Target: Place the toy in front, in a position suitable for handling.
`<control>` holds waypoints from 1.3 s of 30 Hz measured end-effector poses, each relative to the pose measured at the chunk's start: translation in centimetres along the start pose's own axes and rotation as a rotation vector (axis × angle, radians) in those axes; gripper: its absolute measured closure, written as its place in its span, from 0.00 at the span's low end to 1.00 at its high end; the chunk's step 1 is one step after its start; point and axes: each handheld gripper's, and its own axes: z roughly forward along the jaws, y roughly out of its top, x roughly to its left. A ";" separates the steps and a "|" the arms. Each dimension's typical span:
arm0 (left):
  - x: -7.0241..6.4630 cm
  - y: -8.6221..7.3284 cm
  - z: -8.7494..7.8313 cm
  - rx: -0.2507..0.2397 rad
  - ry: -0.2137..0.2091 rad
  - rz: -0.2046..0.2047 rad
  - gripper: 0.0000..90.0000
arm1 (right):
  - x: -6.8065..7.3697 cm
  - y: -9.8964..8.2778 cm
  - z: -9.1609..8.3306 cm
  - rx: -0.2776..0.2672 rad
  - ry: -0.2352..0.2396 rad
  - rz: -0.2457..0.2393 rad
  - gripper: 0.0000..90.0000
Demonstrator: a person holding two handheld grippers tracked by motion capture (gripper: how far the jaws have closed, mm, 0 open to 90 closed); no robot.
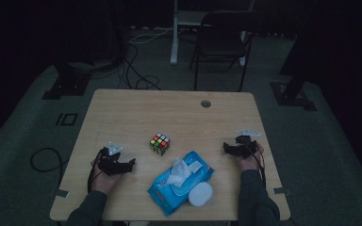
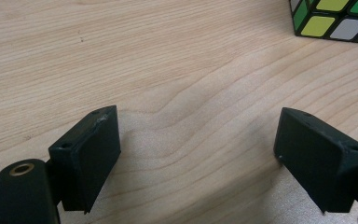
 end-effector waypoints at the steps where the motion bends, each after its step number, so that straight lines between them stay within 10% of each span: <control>1: 0.0 0.0 0.0 0.000 0.000 0.000 0.17 | 0.0 0.0 0.0 0.000 0.000 0.000 0.13; 39: -2.7 -0.2 -2.8 -0.056 -0.103 0.032 0.38 | 0.4 0.0 -0.3 0.005 0.013 -0.011 0.19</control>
